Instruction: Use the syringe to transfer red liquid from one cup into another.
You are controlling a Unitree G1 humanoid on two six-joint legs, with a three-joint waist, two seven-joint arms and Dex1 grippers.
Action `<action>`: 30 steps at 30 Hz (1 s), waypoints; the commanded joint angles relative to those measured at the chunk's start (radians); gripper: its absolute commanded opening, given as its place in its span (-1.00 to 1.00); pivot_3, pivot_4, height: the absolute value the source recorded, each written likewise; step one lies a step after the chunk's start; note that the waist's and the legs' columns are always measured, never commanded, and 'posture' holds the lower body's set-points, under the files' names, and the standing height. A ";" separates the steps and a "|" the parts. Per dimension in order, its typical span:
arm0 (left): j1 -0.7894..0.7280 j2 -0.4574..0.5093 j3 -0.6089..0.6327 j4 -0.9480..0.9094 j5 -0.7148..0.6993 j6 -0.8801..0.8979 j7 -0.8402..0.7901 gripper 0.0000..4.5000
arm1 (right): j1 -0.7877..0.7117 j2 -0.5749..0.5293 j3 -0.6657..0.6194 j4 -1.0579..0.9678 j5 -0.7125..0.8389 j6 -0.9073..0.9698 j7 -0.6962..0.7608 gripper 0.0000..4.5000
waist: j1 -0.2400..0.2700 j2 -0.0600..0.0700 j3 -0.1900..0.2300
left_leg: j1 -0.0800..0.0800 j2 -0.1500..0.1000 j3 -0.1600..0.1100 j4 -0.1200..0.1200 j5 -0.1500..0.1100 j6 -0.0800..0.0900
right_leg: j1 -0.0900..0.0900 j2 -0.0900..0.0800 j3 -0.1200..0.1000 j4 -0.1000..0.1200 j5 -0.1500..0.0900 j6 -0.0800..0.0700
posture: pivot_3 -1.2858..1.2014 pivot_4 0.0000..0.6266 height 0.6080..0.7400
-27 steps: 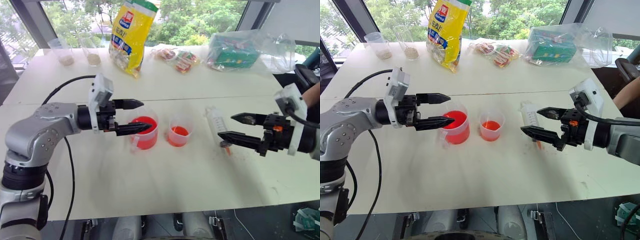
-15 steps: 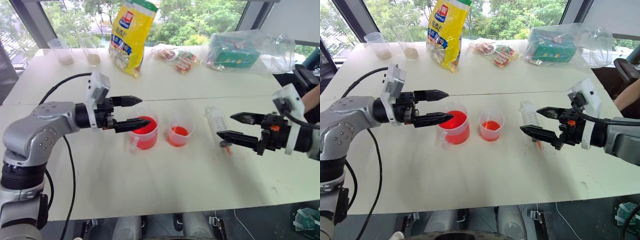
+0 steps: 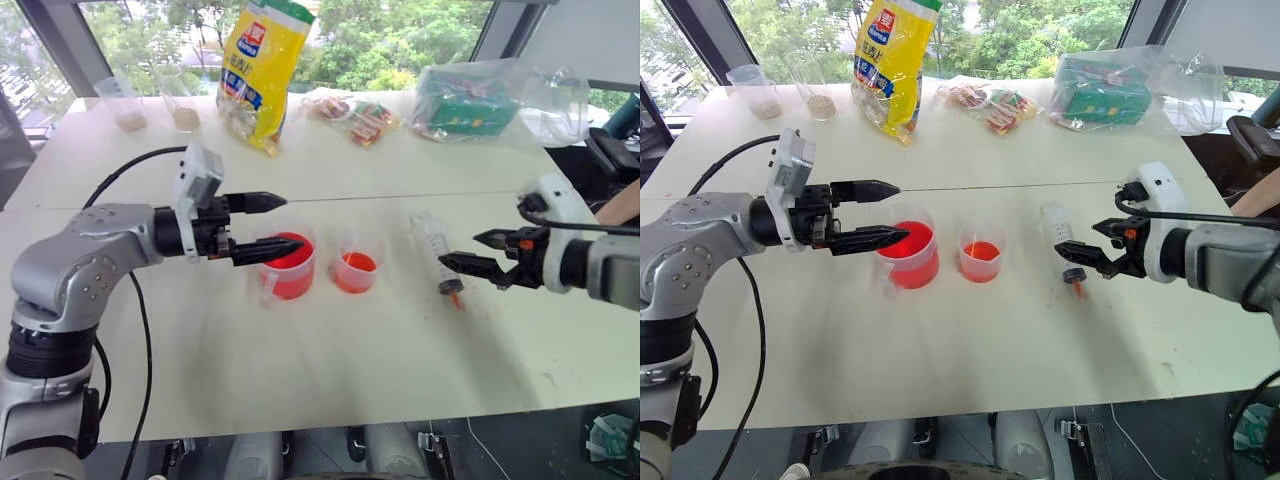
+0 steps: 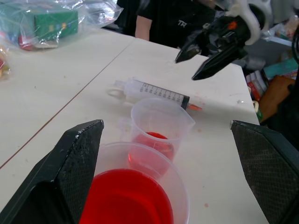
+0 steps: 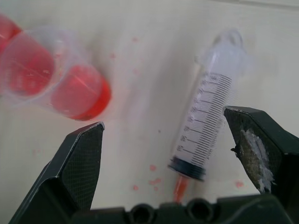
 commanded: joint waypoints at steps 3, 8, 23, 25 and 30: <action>-0.009 -0.009 -0.002 -0.012 0.016 -0.039 -0.004 1.00 | -0.165 0.073 0.172 0.212 -0.177 0.003 0.026 0.97 | 0.000 0.000 0.000 | 0.000 0.000 0.000 0.000 0.000 0.000 | 0.000 0.000 0.000 0.000 0.000 0.000 | 0.03 -0.52 1.00; 0.003 -0.028 -0.006 -0.023 0.028 -0.056 0.013 1.00 | -0.270 0.147 0.281 0.385 -0.322 -0.024 0.070 0.97 | 0.003 0.000 0.000 | -0.001 0.000 0.001 0.000 0.000 0.001 | -0.001 0.000 0.000 -0.001 0.002 0.003 | 0.03 -0.52 1.00; 0.066 -0.034 0.036 -0.086 0.017 -0.056 0.084 1.00 | -0.388 0.272 0.504 0.625 -0.633 -0.148 0.300 0.38 | -0.002 0.000 0.000 | 0.000 0.000 0.001 0.000 -0.001 0.002 | 0.000 0.000 0.000 -0.001 0.002 0.004 | 0.03 -0.52 1.00; 0.067 -0.034 0.038 -0.088 0.017 -0.055 0.088 1.00 | -0.385 0.282 0.507 0.617 -0.652 -0.143 0.316 -0.10 | -0.003 0.000 0.000 | 0.000 0.000 0.001 0.000 -0.001 0.002 | 0.000 0.000 0.000 -0.001 0.002 0.004 | 0.03 -0.52 1.00; 0.051 -0.023 0.042 -0.067 0.023 -0.059 0.079 1.00 | -0.380 0.280 0.480 0.591 -0.692 -0.125 0.336 -0.38 | -0.004 -0.001 -0.001 | 0.001 0.000 0.001 0.000 -0.001 0.001 | 0.000 0.001 0.000 0.000 0.002 0.004 | 0.03 -0.52 1.00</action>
